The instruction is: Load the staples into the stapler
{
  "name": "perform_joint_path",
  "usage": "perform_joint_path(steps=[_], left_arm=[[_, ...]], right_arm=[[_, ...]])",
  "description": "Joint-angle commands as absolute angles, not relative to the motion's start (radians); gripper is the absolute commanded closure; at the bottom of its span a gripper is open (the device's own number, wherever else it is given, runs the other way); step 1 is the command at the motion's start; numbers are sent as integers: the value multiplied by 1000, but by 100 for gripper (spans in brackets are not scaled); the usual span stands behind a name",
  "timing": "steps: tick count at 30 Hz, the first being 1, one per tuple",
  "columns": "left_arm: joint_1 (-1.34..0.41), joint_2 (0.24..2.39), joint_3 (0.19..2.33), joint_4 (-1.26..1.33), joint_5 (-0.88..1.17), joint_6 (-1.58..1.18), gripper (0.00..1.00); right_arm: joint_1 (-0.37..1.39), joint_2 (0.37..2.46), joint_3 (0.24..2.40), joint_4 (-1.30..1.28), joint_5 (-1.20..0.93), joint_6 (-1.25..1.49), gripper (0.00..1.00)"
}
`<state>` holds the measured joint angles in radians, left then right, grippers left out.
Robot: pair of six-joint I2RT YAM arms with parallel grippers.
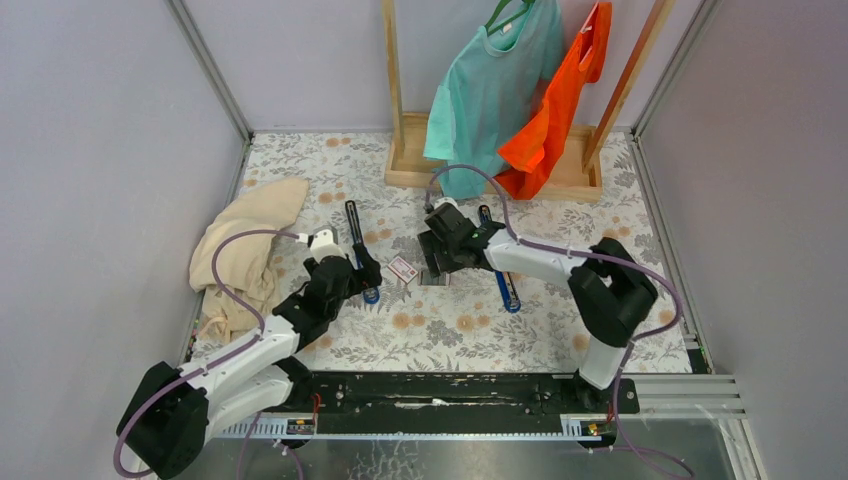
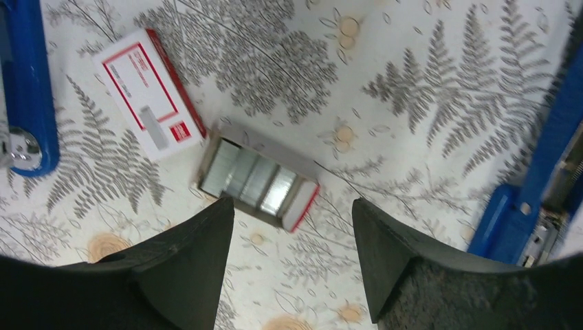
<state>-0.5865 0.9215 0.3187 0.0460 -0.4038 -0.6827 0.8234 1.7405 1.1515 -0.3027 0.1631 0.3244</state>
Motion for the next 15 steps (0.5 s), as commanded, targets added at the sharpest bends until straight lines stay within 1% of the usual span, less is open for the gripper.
perform_joint_path(steps=[1, 7, 15], left_arm=[[-575, 939, 359, 33, -401, -692, 0], [-563, 971, 364, 35, -404, -694, 0], [-558, 1018, 378, 40, -388, -690, 0]], right_arm=[[838, 1804, 1249, -247, 187, 384, 31], [838, 1909, 1337, -249, 162, 393, 36], [836, 1986, 1369, -256, 195, 379, 48]])
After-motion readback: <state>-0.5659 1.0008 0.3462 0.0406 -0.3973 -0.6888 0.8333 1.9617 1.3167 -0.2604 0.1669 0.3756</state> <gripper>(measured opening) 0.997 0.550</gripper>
